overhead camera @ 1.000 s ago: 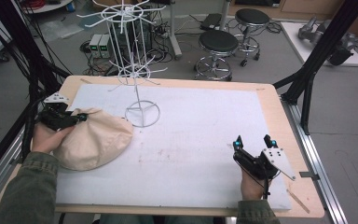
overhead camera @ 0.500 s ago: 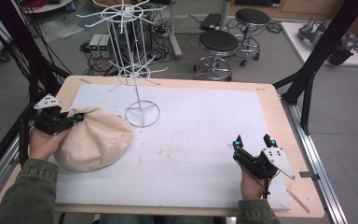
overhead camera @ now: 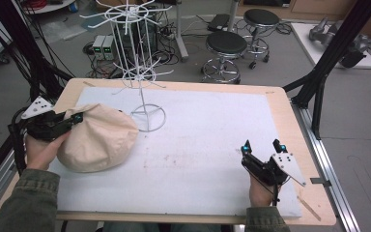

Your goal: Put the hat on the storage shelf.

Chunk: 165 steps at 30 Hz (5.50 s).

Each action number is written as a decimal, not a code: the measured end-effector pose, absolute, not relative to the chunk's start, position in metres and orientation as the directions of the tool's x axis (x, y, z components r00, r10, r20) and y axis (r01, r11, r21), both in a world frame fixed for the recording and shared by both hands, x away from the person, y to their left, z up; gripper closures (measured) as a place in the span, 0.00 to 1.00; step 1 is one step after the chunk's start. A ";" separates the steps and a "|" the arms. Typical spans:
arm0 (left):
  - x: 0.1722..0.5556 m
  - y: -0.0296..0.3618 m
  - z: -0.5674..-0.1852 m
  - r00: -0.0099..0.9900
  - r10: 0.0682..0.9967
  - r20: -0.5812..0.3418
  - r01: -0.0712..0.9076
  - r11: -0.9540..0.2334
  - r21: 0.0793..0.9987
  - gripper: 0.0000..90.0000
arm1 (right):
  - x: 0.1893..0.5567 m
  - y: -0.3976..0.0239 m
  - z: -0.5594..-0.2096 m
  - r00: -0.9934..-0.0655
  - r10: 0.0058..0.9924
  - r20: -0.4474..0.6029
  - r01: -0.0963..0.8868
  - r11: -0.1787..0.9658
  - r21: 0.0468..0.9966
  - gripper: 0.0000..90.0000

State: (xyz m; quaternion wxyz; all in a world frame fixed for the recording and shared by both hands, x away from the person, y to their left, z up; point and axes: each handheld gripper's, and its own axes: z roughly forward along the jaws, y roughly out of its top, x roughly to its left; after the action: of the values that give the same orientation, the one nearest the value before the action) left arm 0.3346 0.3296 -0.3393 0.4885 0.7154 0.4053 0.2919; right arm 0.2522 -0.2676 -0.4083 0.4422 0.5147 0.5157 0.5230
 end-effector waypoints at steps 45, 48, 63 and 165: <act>0.261 0.354 -0.260 0.516 0.857 -0.010 -0.216 0.141 0.966 0.88 | 0.252 -0.267 -0.408 -0.084 0.994 0.075 0.061 -0.070 0.996 0.07; 0.261 0.351 -0.258 0.499 0.866 -0.019 -0.225 0.150 0.963 0.88 | 0.252 -0.267 -0.408 -0.082 0.994 0.078 0.062 -0.073 0.995 0.07; 0.259 0.339 -0.246 0.494 0.869 -0.017 -0.327 0.204 0.923 0.88 | 0.252 -0.267 -0.408 -0.078 0.994 0.077 0.057 -0.073 0.996 0.07; 0.365 0.306 -0.252 0.573 0.806 -0.151 -0.136 0.275 0.952 0.84 | 0.249 -0.269 -0.407 -0.084 0.994 0.072 0.048 -0.069 0.996 0.07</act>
State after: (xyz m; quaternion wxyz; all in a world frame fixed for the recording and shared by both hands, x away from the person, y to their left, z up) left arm 0.3648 0.3056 -0.2522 0.7271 0.5077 0.3297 0.3238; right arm 0.2487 -0.2692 -0.4071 0.4487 0.5067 0.5142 0.5268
